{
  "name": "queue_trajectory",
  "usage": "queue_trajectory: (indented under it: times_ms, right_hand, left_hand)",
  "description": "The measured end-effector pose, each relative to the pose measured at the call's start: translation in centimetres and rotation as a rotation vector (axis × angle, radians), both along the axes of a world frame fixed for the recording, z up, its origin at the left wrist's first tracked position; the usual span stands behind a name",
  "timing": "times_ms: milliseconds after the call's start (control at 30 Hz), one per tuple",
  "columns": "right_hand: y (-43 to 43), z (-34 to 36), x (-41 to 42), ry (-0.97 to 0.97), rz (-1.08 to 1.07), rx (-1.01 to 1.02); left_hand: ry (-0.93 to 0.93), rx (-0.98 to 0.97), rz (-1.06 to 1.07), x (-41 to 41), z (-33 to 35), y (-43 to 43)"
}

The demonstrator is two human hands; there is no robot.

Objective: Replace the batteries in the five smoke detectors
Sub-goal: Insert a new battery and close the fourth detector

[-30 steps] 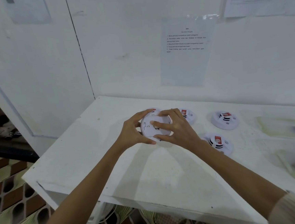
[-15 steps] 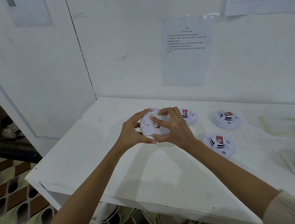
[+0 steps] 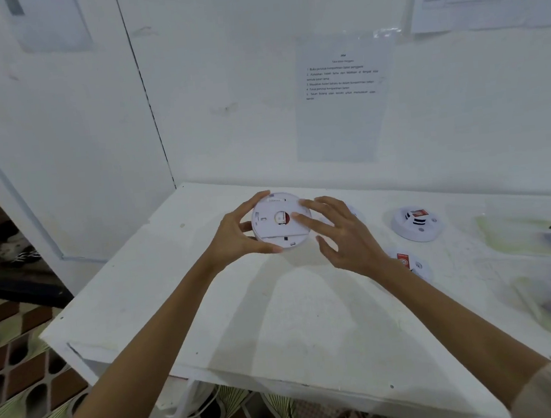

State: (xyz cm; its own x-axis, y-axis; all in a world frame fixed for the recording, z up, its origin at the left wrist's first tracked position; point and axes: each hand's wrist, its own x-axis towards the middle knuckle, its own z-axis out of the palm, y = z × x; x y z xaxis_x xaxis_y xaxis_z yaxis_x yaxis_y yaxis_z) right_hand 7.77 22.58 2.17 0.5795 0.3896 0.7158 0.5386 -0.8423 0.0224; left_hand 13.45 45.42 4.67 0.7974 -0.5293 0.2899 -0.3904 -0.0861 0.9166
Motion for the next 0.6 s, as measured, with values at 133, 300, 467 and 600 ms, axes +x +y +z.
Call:
queue_trajectory:
  times_ms: [133,300,467,600]
  right_hand:
    - [0.2,0.8,0.0,-0.018,0.029,0.099]
    - [1.6,2.0,-0.8,0.204,0.059,0.44]
    - [2.6,2.9,-1.1,0.446,-0.049,0.814]
    - [2.6,3.1,-1.4,0.716,0.059,1.135]
  left_hand:
    - [0.084,0.002,-0.085,0.3,0.6,-0.1]
    - [0.147,0.039,-0.066,0.1,1.3,-0.6]
    - [0.132,0.101,-0.068,-0.2,1.4,-0.7]
    - [0.115,0.113,-0.003,-0.1,0.9,-0.7]
